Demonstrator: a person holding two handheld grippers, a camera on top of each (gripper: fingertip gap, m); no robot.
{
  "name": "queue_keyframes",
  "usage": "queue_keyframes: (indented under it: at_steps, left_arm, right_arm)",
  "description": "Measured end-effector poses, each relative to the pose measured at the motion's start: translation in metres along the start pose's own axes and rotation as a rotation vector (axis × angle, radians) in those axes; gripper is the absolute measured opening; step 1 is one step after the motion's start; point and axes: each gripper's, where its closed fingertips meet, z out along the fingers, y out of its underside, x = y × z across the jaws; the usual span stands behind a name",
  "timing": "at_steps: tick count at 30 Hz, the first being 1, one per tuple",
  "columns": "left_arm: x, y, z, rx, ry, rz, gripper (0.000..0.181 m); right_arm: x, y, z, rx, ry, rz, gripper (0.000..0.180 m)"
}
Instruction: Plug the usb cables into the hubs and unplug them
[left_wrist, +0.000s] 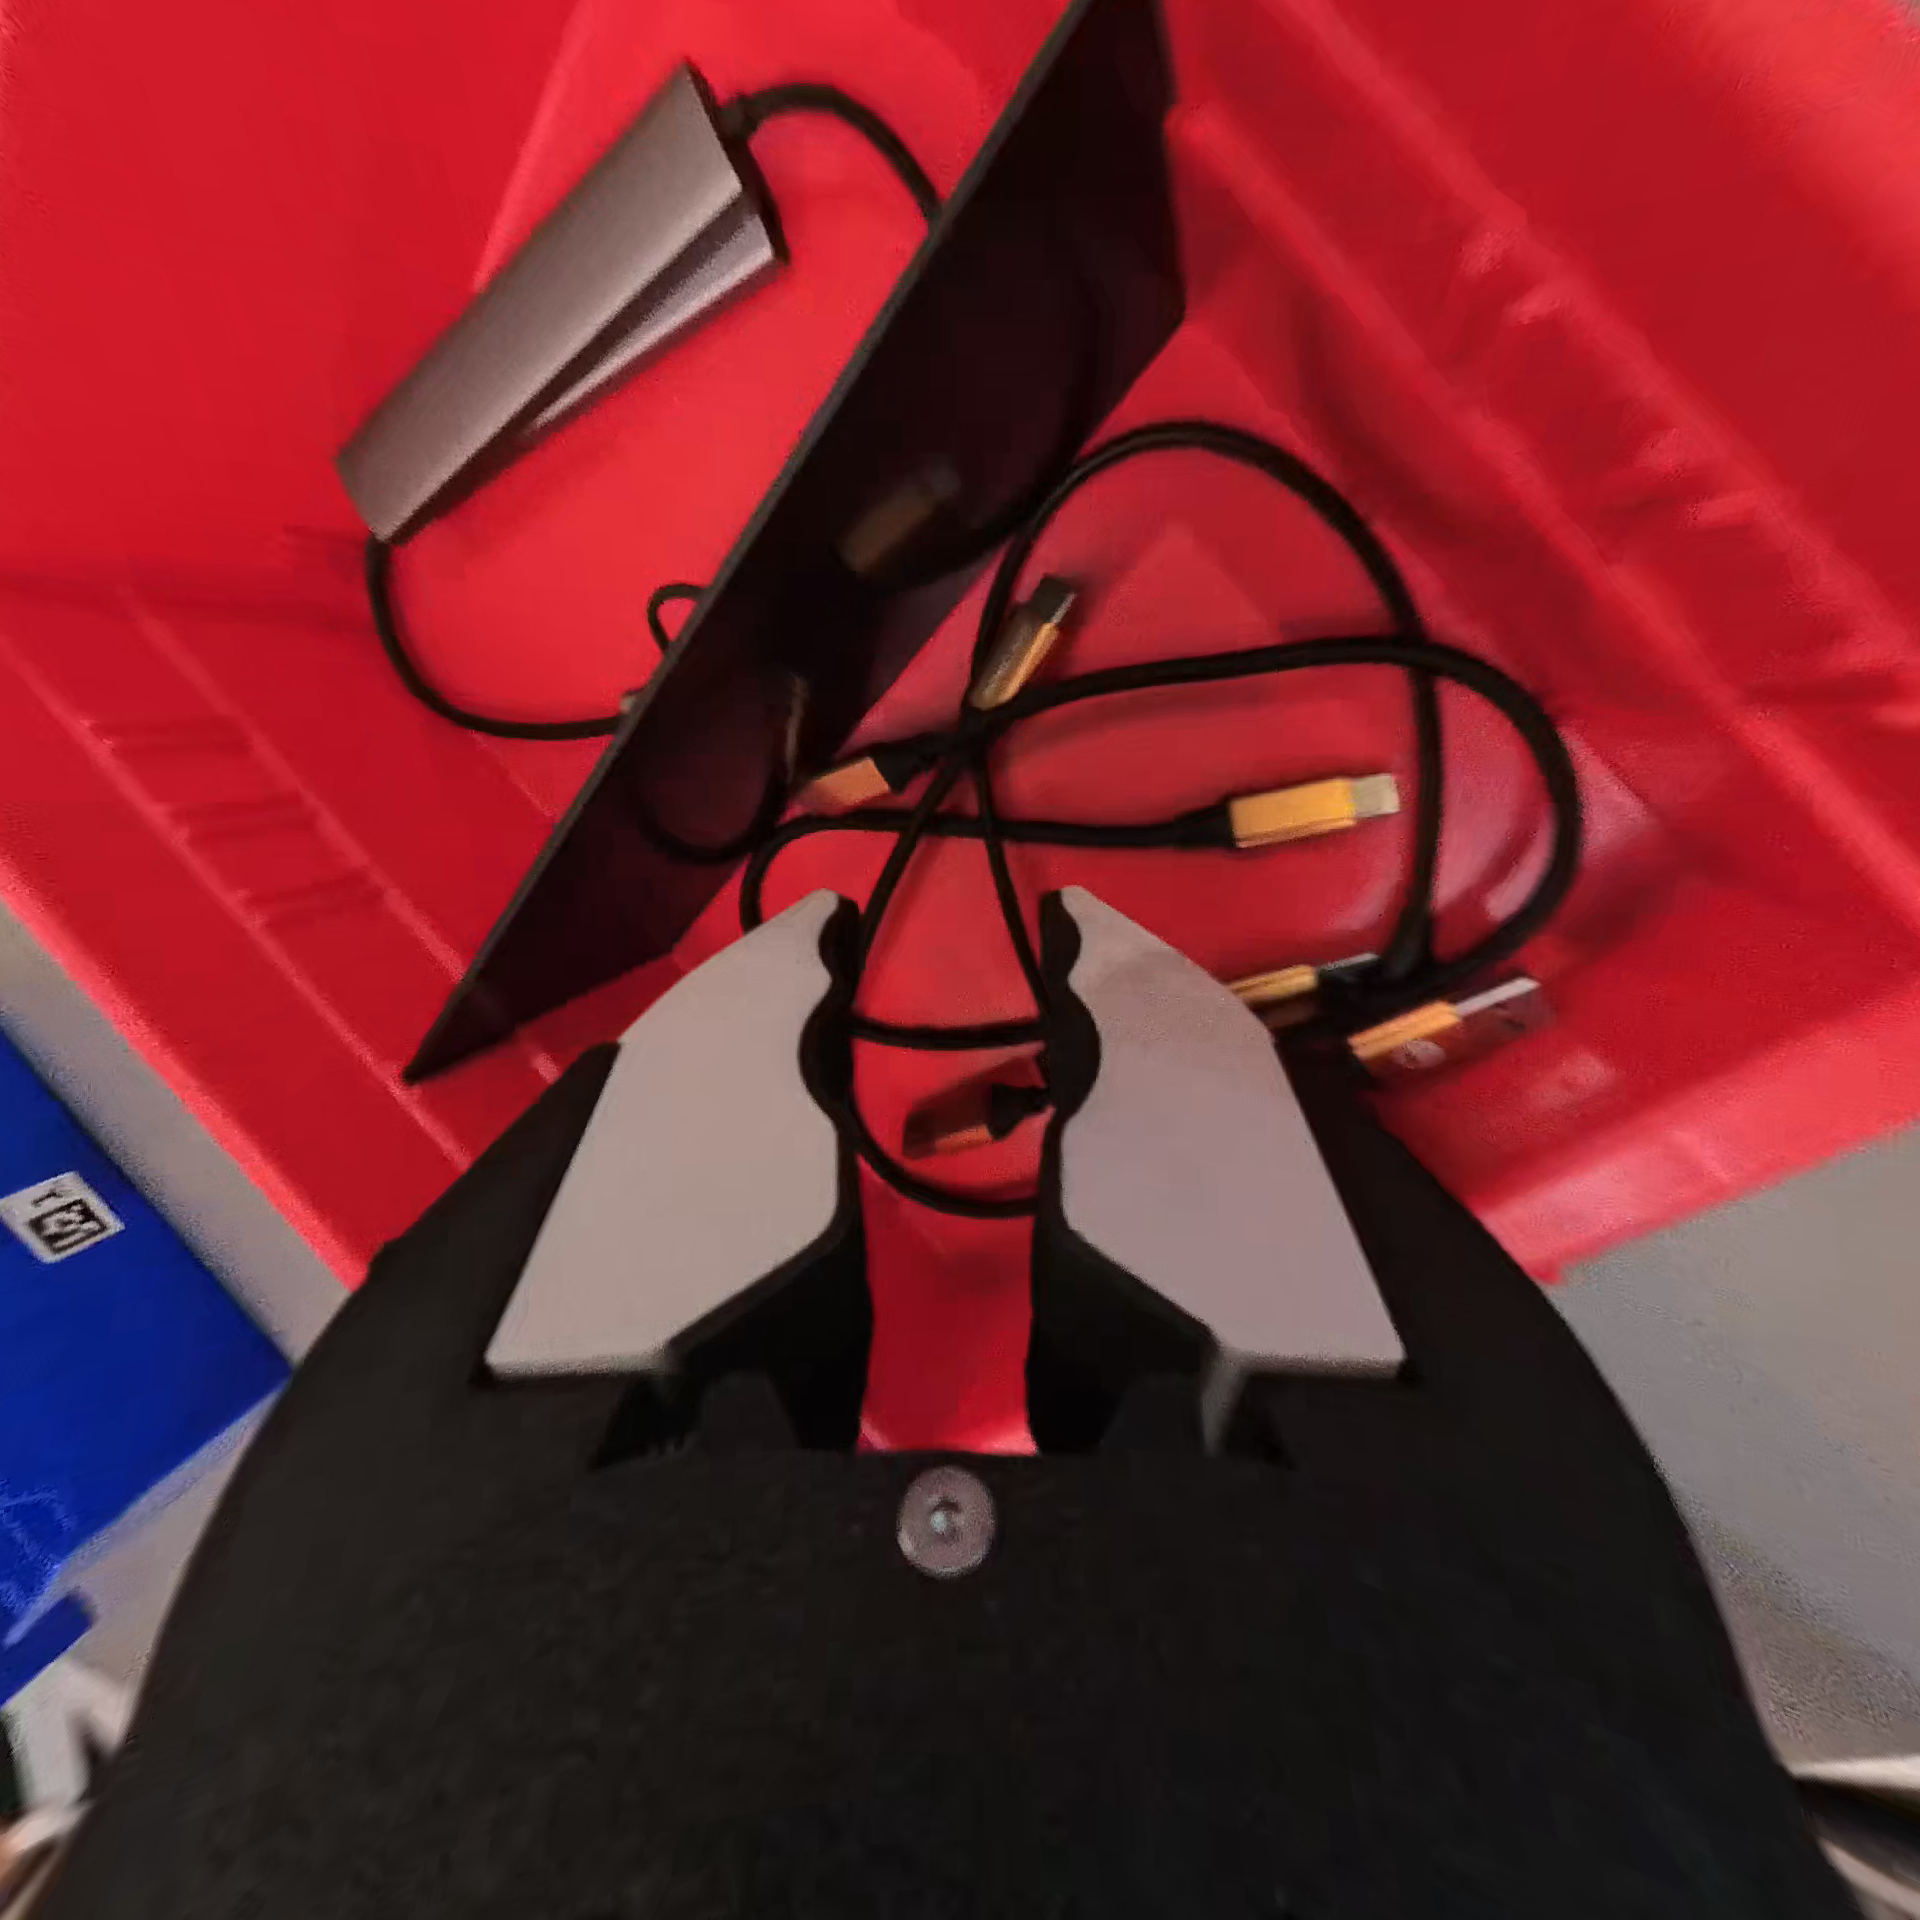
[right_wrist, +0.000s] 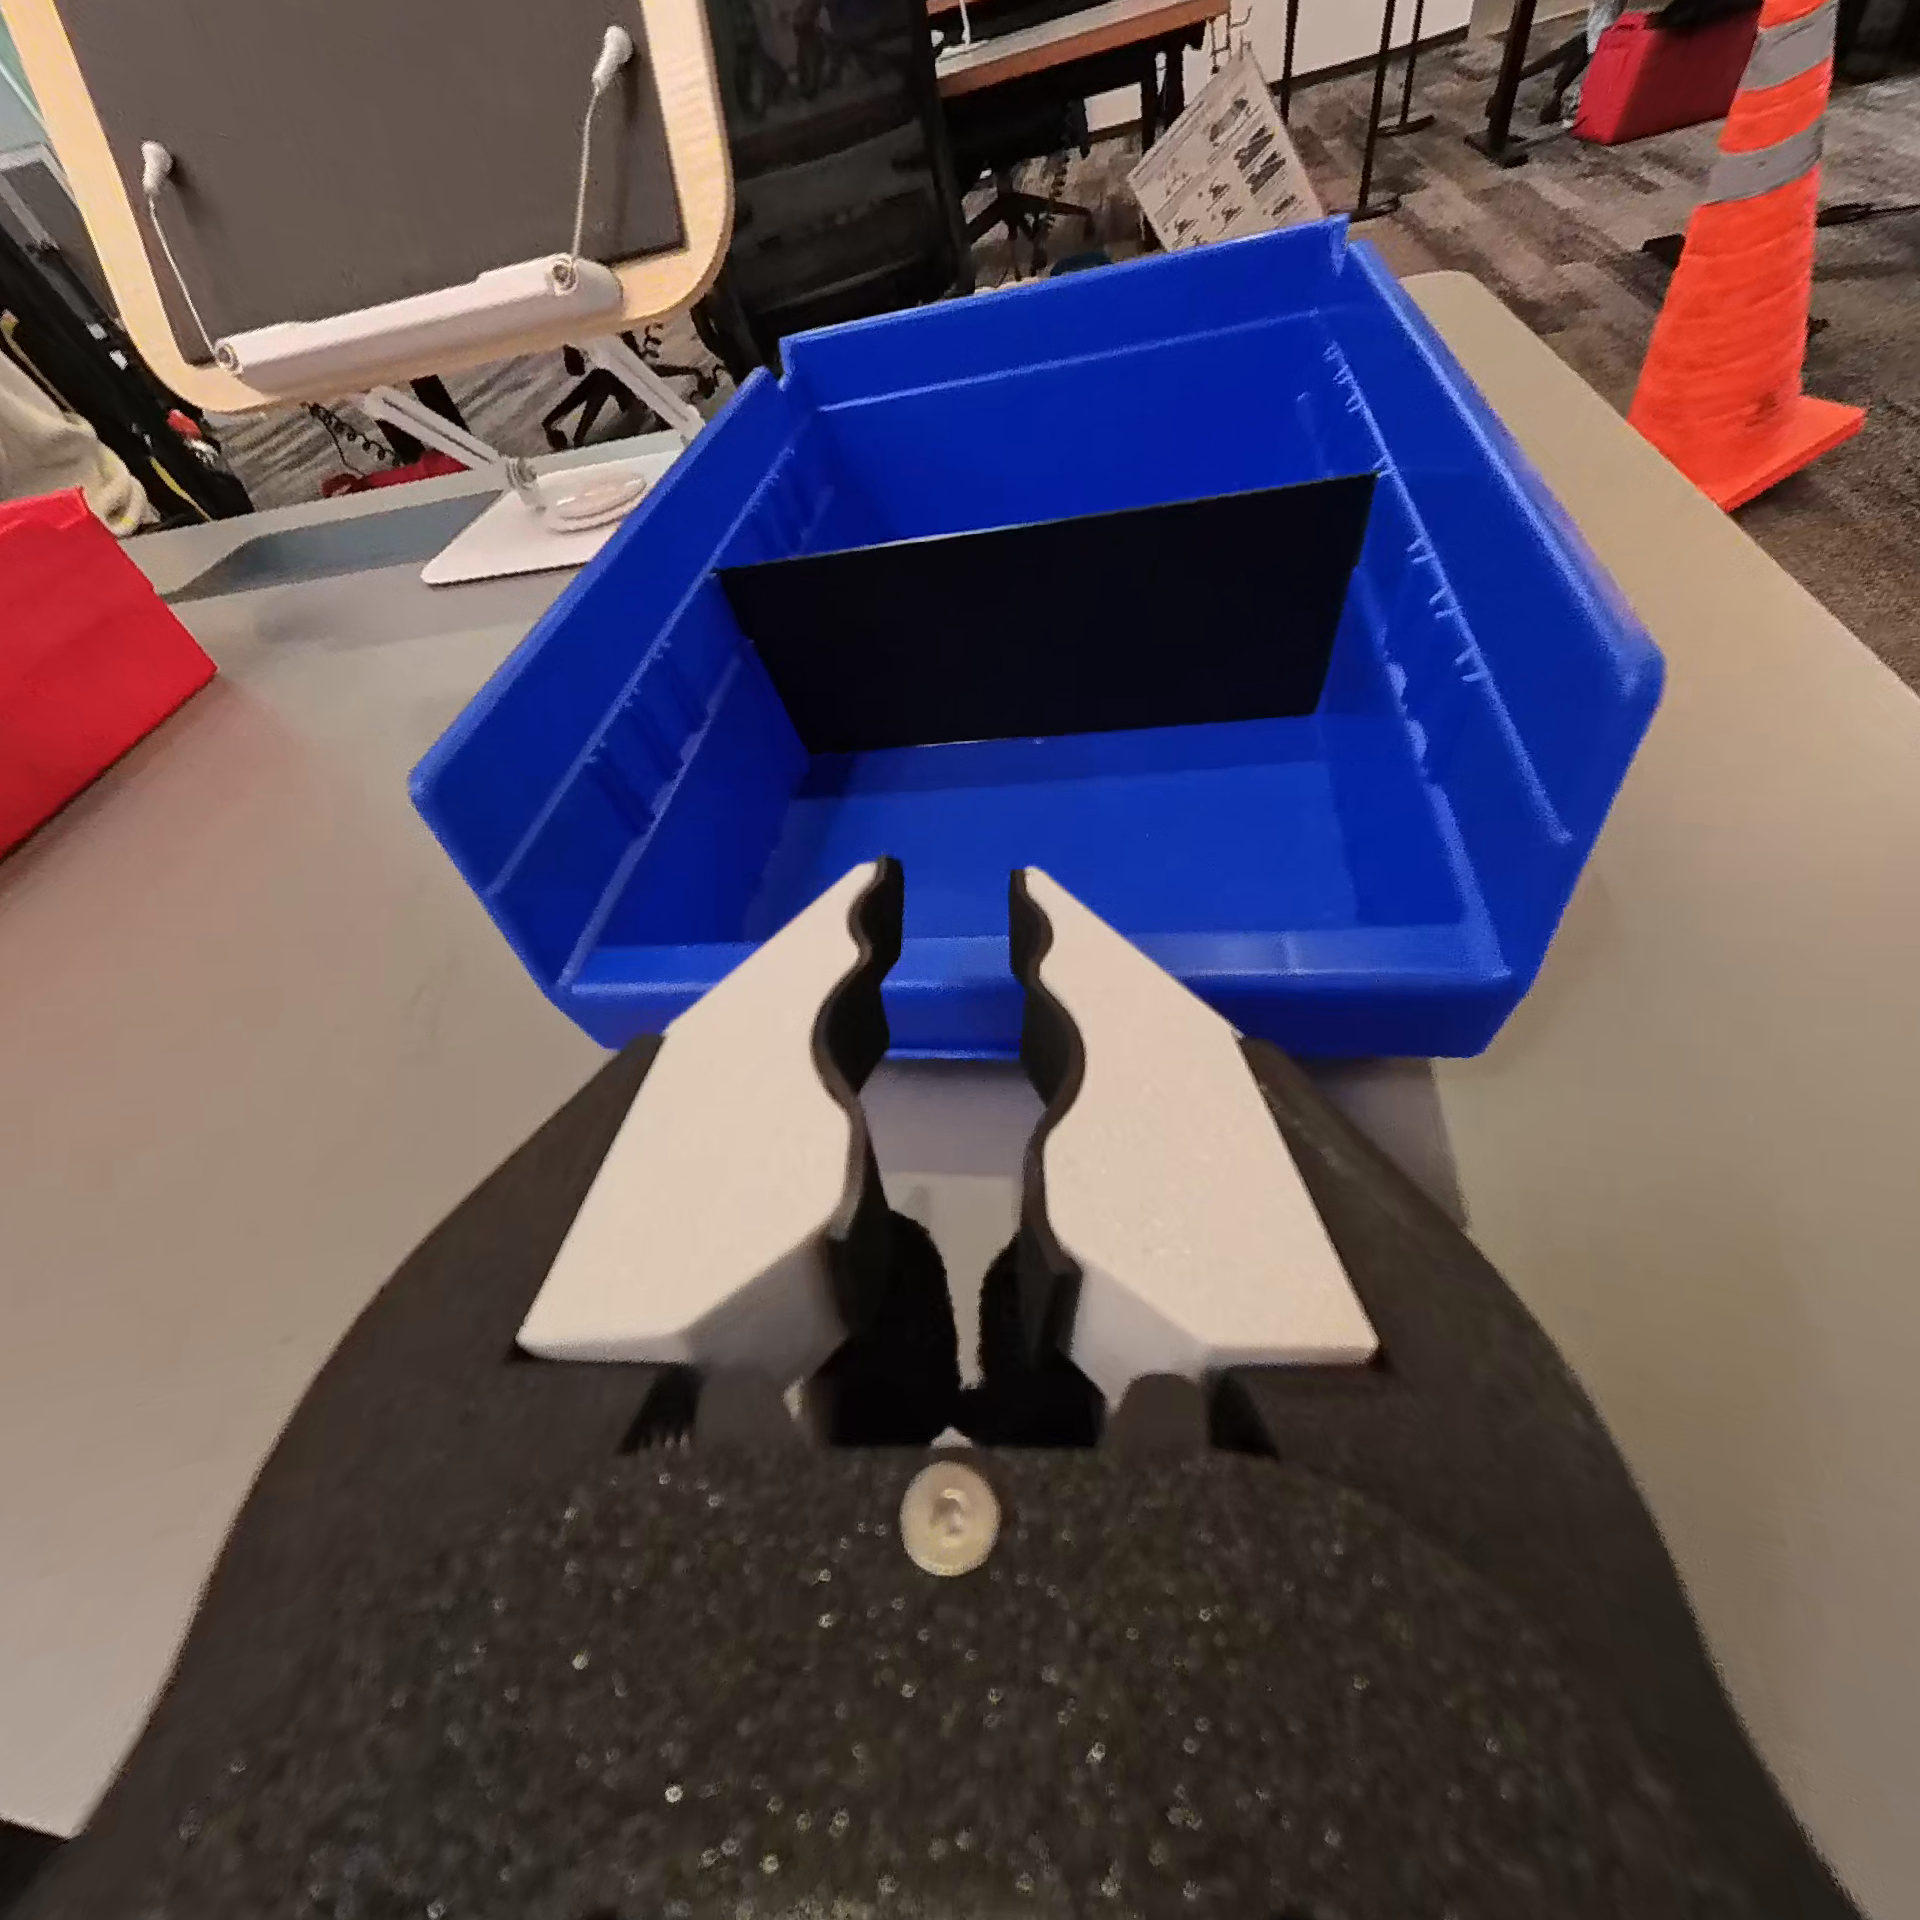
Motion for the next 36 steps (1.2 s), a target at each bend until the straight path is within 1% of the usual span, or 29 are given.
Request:
queue_keyframes:
  at_steps: [2, 6, 7, 9, 12, 16, 18, 21, 23, 26, 32, 36]
  left_arm:
    - [-0.005, 0.002, 0.015, -0.048, -0.002, 0.017, 0.033]
    - [-0.016, 0.007, 0.035, -0.084, -0.022, -0.031, 0.029]
    - [-0.019, 0.01, 0.038, -0.093, -0.049, -0.016, 0.024]
    - [-0.02, 0.015, 0.041, -0.098, -0.088, 0.041, 0.007]
    - [-0.018, 0.02, 0.036, -0.085, -0.096, 0.066, 0.004]
    - [-0.034, 0.022, 0.003, -0.015, -0.173, 0.055, 0.004]
    - [-0.043, 0.023, -0.02, 0.005, -0.227, 0.1, 0.004]
    - [-0.054, 0.013, -0.058, 0.083, -0.316, 0.179, 0.004]
    - [-0.059, 0.008, -0.079, 0.118, -0.348, 0.195, 0.004]
    - [-0.061, 0.001, -0.098, 0.171, -0.357, 0.202, 0.004]
    - [-0.071, -0.008, -0.135, 0.182, -0.468, 0.253, 0.004]
    - [-0.07, -0.021, -0.159, 0.234, -0.49, 0.258, 0.004]
  right_arm:
    - [-0.001, 0.002, 0.0, -0.011, -0.001, -0.024, 0.019]
    - [-0.003, 0.005, 0.0, -0.021, -0.001, -0.061, 0.018]
    - [-0.003, 0.005, 0.0, -0.024, -0.003, -0.064, 0.018]
    - [-0.003, 0.007, 0.002, -0.032, -0.004, -0.066, 0.018]
    - [-0.004, 0.007, 0.002, -0.035, -0.007, -0.062, 0.018]
    - [-0.006, 0.007, 0.002, -0.034, -0.01, -0.06, 0.018]
    - [-0.008, 0.006, 0.002, -0.032, -0.013, -0.064, 0.018]
    - [-0.011, 0.006, 0.002, -0.033, -0.014, -0.074, 0.017]
    - [-0.012, 0.007, 0.002, -0.035, -0.014, -0.079, 0.017]
    - [-0.012, 0.007, 0.001, -0.035, -0.012, -0.078, 0.017]
    - [-0.007, 0.006, 0.0, -0.03, -0.009, -0.057, 0.017]
    - [-0.007, 0.007, 0.002, -0.036, -0.012, -0.056, 0.017]
